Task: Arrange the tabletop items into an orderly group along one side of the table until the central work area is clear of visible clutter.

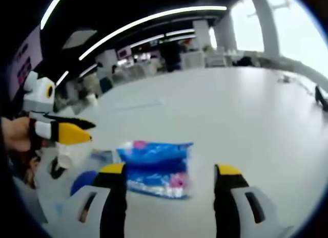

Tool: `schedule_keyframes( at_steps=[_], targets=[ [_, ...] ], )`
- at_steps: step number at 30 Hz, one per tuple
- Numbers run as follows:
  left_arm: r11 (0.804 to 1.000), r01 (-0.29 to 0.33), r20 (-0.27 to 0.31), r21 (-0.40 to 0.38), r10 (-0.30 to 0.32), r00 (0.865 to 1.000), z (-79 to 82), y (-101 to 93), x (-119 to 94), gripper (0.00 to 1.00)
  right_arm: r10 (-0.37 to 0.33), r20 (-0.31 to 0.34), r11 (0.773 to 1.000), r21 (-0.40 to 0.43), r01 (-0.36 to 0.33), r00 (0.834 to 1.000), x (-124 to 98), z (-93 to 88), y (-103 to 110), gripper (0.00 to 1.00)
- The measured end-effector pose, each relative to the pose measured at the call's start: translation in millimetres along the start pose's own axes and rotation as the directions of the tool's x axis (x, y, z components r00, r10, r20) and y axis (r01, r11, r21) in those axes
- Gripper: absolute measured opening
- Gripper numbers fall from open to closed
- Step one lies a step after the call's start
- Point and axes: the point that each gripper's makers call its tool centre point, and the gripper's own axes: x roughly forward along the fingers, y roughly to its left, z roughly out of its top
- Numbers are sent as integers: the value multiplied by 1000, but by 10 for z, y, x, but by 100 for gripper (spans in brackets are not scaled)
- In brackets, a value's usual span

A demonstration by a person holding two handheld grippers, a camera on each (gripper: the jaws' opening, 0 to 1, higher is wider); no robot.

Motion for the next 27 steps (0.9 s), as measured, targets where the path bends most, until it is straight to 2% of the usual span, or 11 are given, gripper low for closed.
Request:
schedule_keyframes(
  at_steps=[10, 19, 24, 27],
  targets=[
    [999, -6, 24, 38, 5, 1000, 67, 70, -316, 89, 20, 38, 1000, -2, -20, 999, -121, 68, 168, 68],
    [999, -5, 9, 46, 5, 1000, -71, 169, -589, 86, 33, 39, 999, -5, -33, 999, -305, -27, 377, 67],
    [999, 9, 36, 52, -11, 999, -34, 161, -707, 85, 27, 50, 1000, 0, -27, 998, -406, -45, 444, 67],
    [996, 17, 25, 85, -19, 1000, -32, 156, -744, 84, 21, 56, 1000, 8, -21, 998, -459, -50, 463, 67]
  ],
)
